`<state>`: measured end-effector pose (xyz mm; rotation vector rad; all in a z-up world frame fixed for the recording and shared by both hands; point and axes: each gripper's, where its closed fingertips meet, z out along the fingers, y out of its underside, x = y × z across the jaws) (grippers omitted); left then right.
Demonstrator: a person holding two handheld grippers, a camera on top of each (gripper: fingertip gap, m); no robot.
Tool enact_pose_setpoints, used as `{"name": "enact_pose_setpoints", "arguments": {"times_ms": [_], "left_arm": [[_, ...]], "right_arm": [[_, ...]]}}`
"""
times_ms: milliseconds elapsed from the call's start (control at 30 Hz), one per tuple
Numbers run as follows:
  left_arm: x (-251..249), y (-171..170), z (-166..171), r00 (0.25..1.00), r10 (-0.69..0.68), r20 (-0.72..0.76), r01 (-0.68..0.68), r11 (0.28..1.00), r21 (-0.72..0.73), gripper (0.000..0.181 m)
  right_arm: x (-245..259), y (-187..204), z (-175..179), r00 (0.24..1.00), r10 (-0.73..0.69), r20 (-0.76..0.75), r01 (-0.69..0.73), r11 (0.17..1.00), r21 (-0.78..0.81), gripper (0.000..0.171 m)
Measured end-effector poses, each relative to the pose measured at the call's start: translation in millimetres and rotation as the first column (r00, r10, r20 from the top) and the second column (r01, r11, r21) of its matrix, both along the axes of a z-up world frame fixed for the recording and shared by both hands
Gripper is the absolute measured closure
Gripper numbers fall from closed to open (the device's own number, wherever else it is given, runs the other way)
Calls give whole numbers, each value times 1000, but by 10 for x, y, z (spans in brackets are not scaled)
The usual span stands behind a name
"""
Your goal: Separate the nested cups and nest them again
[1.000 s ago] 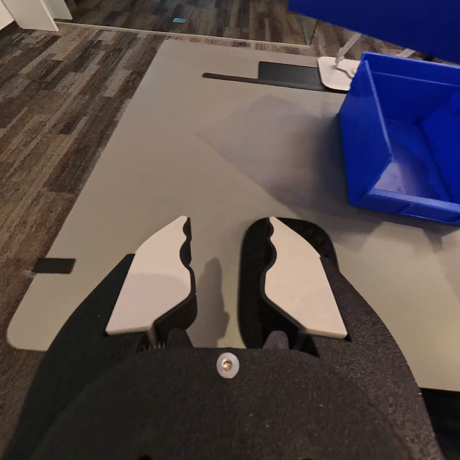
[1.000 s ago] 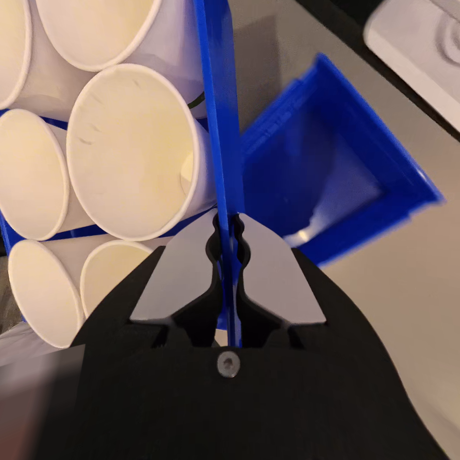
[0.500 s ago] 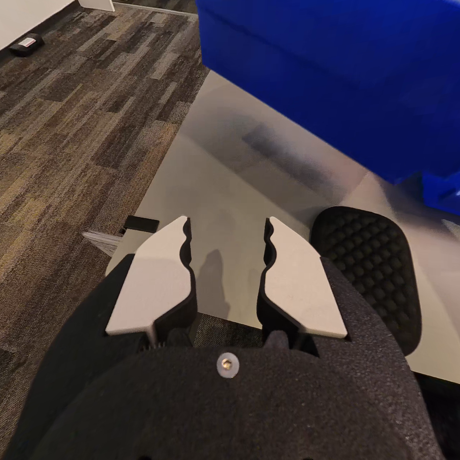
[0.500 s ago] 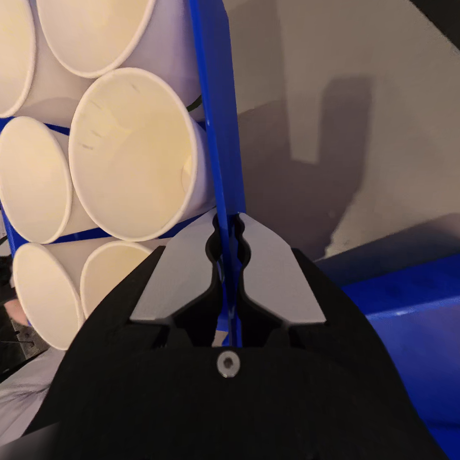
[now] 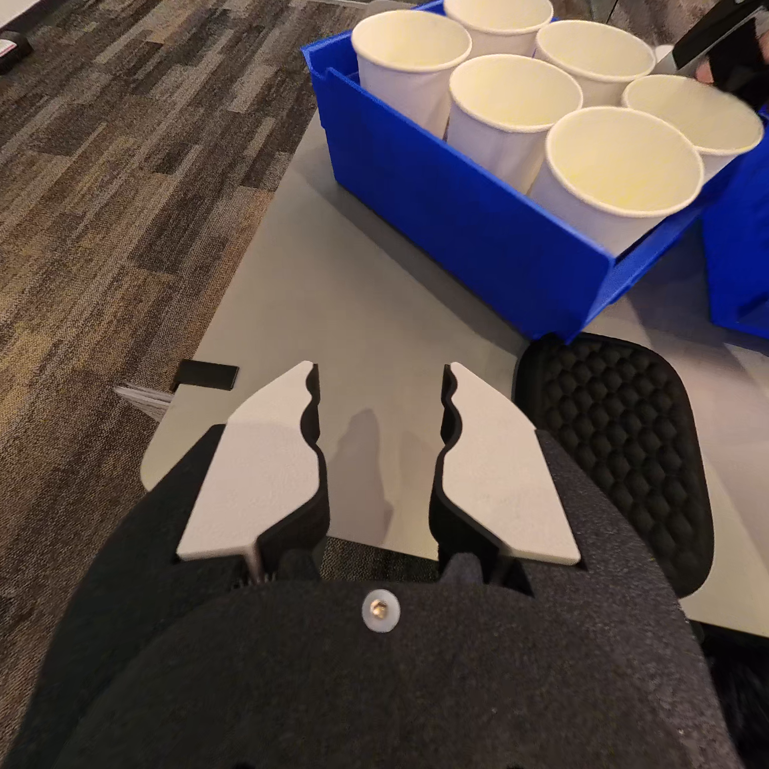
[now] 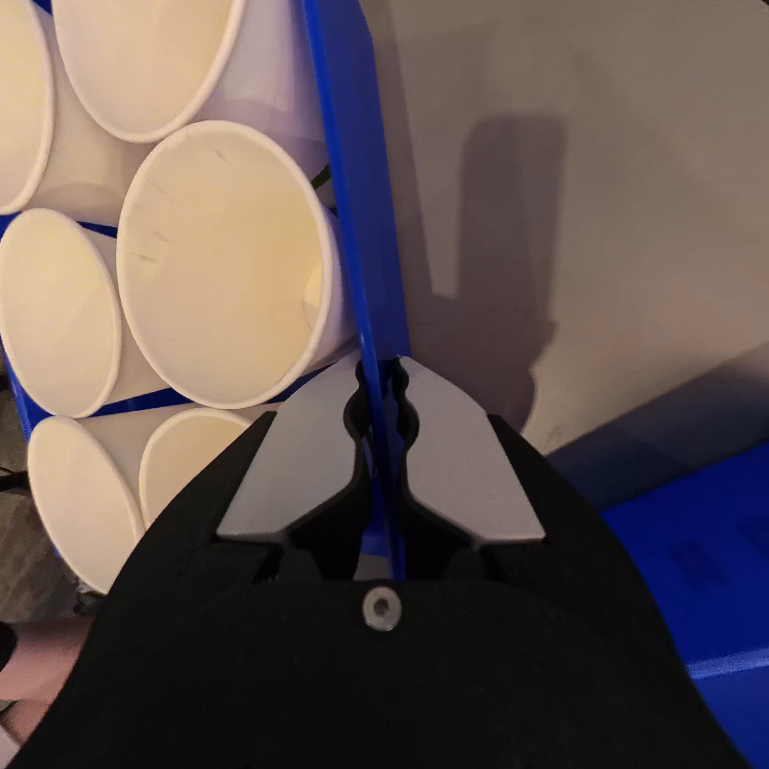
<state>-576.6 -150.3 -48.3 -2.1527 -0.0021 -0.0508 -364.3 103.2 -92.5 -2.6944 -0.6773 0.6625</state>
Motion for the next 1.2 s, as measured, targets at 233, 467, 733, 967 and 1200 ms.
{"name": "enact_pose_setpoints", "arguments": {"times_ms": [233,467,733,967,1200], "left_arm": [[83,17,-58,1000,-20,-6,20,1000,-15,123],[103,-1,-24,1000,-29,7,29,999,15,123],[375,77,89,997,-83,-7,83,996,38,122],[682,57,246,991,-124,-41,126,990,57,122],[911,23,400,985,-150,-82,156,985,70,123]], "right_arm": [[117,129,143,997,31,64,-42,983,181,144],[1461,106,1120,914,-161,373,-60,854,516,133],[3205,-597,480,826,-452,338,373,886,275,98],[3157,-829,-82,857,-396,329,400,915,58,124],[3182,-874,-223,859,-363,361,404,914,-43,160]]}}
